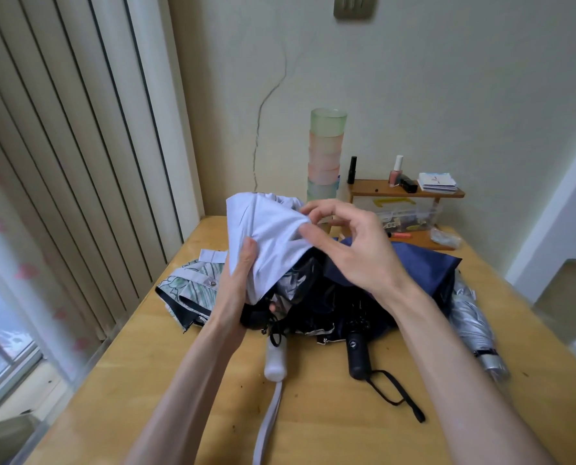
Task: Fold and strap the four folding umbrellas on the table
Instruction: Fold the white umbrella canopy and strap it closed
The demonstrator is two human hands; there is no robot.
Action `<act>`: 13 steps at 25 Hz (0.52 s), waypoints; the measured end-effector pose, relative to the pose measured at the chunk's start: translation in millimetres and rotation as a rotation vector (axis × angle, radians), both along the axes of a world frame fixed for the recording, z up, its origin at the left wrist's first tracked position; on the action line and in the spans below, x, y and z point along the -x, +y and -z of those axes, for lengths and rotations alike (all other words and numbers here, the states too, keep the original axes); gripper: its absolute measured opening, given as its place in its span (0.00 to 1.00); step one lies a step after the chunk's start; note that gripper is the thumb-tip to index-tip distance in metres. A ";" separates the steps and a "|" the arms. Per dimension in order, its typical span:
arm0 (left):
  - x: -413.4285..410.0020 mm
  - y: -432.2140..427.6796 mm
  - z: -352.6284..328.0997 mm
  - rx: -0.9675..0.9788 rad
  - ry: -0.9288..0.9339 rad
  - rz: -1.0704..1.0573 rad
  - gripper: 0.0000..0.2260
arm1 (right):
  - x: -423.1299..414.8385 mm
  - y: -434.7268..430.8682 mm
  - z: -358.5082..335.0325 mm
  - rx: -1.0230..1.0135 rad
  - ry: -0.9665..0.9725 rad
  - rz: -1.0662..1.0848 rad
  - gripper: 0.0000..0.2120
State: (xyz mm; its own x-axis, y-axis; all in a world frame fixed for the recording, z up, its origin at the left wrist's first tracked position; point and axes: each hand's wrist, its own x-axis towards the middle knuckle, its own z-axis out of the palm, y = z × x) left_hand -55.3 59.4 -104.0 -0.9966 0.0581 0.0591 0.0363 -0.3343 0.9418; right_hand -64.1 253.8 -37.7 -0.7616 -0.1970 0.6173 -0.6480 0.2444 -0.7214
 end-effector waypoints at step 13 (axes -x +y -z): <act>1.7 -2.1 -5.5 -0.052 0.019 -0.328 0.25 | -7.0 37.4 4.0 -0.144 -0.247 -0.131 0.30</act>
